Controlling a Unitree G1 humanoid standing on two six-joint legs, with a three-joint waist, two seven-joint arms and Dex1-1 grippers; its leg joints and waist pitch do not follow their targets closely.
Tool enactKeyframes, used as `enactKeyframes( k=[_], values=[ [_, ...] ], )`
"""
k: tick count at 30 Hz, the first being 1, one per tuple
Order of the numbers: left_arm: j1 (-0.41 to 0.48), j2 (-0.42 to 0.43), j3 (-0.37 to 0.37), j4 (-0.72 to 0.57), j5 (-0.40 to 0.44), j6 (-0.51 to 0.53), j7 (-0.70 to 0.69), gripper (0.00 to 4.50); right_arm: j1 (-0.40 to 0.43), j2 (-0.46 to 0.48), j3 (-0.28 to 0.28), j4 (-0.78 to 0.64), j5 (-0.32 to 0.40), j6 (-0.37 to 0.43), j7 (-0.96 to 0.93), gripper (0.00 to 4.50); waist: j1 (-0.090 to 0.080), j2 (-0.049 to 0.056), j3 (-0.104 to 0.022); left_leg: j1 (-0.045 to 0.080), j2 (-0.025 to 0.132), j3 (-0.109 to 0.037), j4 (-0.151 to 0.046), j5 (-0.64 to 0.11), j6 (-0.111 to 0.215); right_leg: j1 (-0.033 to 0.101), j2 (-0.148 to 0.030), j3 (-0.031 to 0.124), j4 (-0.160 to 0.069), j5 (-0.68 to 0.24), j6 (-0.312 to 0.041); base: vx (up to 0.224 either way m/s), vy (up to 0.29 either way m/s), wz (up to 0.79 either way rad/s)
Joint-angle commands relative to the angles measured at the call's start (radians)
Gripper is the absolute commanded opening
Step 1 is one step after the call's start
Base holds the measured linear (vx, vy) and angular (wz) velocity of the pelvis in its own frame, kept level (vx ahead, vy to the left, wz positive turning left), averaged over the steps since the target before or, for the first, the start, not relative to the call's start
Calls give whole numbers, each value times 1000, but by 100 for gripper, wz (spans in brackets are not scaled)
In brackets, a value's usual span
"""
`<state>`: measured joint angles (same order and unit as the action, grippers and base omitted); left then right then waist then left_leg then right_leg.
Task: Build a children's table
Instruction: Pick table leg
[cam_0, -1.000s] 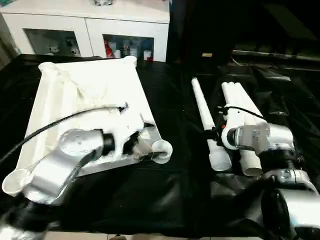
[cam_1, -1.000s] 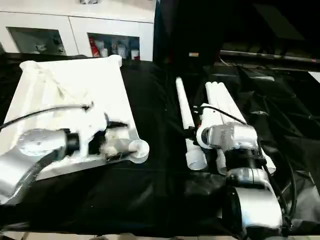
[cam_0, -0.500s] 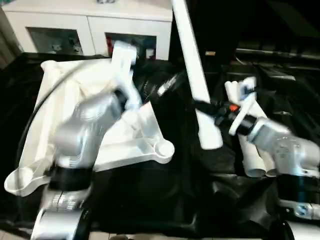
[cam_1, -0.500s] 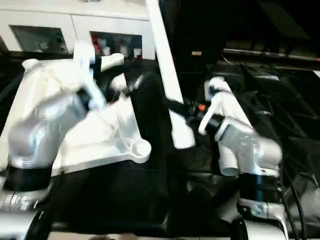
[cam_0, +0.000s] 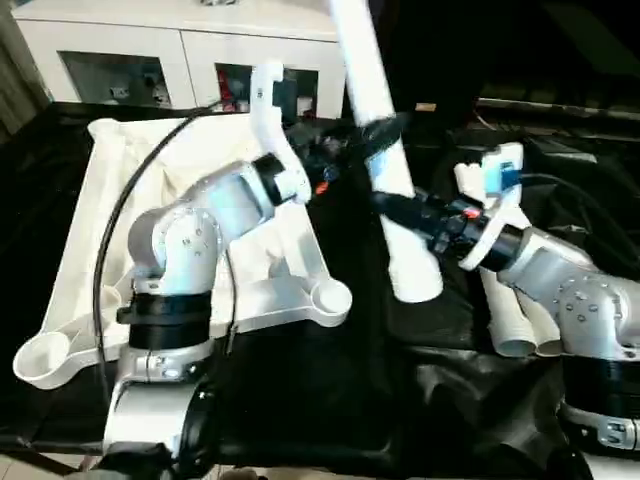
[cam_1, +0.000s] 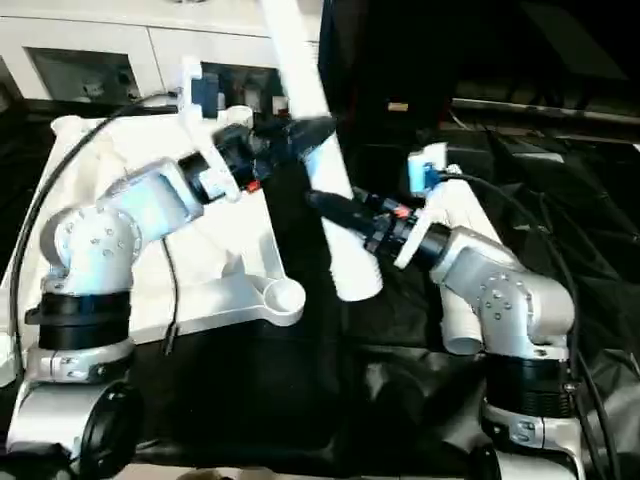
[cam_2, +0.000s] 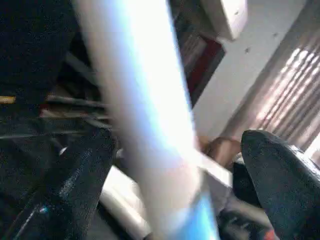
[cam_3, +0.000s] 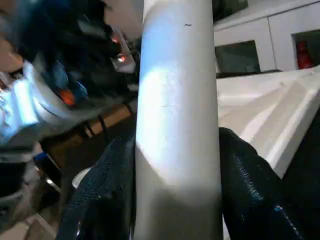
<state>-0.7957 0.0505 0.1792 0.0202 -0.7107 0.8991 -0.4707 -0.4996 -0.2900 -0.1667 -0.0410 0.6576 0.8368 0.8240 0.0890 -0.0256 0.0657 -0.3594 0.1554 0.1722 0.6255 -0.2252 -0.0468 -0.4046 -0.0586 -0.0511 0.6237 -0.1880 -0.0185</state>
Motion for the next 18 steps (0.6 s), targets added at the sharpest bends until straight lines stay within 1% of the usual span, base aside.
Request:
enactKeyframes(
  k=[1, 2, 4, 6, 7, 8, 9, 10, 11, 12, 13, 14, 15, 16, 17, 18],
  values=[
    [-13, -15, 13, -2, -26, 28, 29, 422, -7, -8, 23, -45, -18, -23, -13, 184, 2, 2, -69, 0, 63, -24, -75, -38, 36, 61, -89, 51, -78, -174, -231, 0, 0, 0],
    [-26, -35, 33, 22, -29, 46, 84, 415, -18, 4, 52, -60, -41, -40, -34, 184, 0, 5, -69, 0, 65, -25, -74, -36, 31, 61, -87, 51, -76, -160, -230, 0, 0, 0],
    [-28, -38, 35, 27, -27, 49, 93, 409, -20, 7, 56, -62, -45, -43, -38, 184, 1, 4, -68, 0, 63, -25, -75, -44, 34, 63, -88, 51, -80, -174, -225, 0, 0, 0],
    [-32, -48, 49, 40, -35, 66, 119, 379, -31, 13, 74, -61, -72, -63, -60, 184, 3, 7, -69, 1, 64, -26, -75, -47, 31, 61, -89, 51, -80, -182, -222, 0, 0, 0],
    [-33, -49, 50, 41, -35, 68, 121, 370, -32, 14, 75, -61, -74, -65, -61, 184, 2, 7, -68, 1, 64, -26, -76, -48, 30, 60, -88, 51, -81, -181, -221, 0, 0, 0],
    [-42, -65, 77, 63, -32, 76, 182, 369, -46, 15, 117, -57, -135, -103, -100, 184, 2, 10, -69, 0, 66, -27, -76, -47, 22, 60, -88, 50, -77, -169, -222, 0, 0, 0],
    [-53, -80, 104, 86, -29, 68, 239, 369, -55, 12, 156, -52, -191, -134, -128, 184, -1, 9, -69, 0, 66, -28, -75, -45, 16, 59, -86, 50, -78, -162, -223, 0, 0, 0],
    [-65, -93, 134, 110, -31, 54, 284, 369, -61, 9, 186, -45, -236, -156, -149, 184, -3, 8, -70, 0, 62, -28, -74, -47, 12, 61, -84, 49, -79, -158, -220, 0, 0, 0],
    [-73, -96, 154, 127, -37, 46, 303, 352, -67, 13, 202, -33, -268, -179, -171, 184, -3, 11, -69, 0, 61, -28, -74, -47, 10, 62, -86, 50, -80, -157, -219, 0, 0, 0],
    [-79, -92, 164, 137, -26, 39, 324, 335, -77, 20, 217, -18, -305, -198, -209, 184, -2, 10, -69, -1, 61, -28, -74, -48, 14, 64, -88, 51, -81, -157, -216, 0, 0, 0],
    [-79, -92, 164, 137, -25, 38, 324, 328, -78, 20, 218, -17, -308, -200, -211, 184, -1, 11, -70, -1, 62, -29, -75, -43, 13, 62, -88, 51, -79, -153, -215, 0, 0, 0],
    [-81, -86, 170, 138, -13, 32, 345, 328, -85, 23, 243, -6, -353, -229, -249, 184, -1, 14, -71, 0, 64, -30, -75, -37, 15, 61, -88, 50, -77, -138, -218, 0, 0, 0],
    [-82, -87, 173, 138, -14, 32, 352, 321, -87, 24, 248, -4, -362, -234, -259, 184, -2, 16, -73, 1, 64, -28, -73, -14, 22, 62, -85, 49, -71, -78, -232, 0, 0, 0],
    [-82, -87, 174, 138, -14, 32, 354, 321, -87, 25, 251, -3, -365, -236, -262, 184, -1, 17, -74, 1, 65, -29, -72, -4, 26, 63, -86, 48, -68, -57, -239, 0, 0, 0],
    [-81, -90, 181, 135, -19, 33, 366, 289, -86, 33, 255, 1, -367, -239, -272, 184, -2, 13, -75, 1, 66, -28, -72, 6, 31, 63, -85, 48, -66, -36, -244, 0, 0, 0],
    [-81, -92, 184, 131, -23, 38, 373, 283, -82, 42, 261, 5, -370, -242, -277, 184, -1, 17, -77, -1, 67, -28, -70, 23, 47, 65, -87, 46, -60, 13, -265, 0, 0, 0]
  ],
)
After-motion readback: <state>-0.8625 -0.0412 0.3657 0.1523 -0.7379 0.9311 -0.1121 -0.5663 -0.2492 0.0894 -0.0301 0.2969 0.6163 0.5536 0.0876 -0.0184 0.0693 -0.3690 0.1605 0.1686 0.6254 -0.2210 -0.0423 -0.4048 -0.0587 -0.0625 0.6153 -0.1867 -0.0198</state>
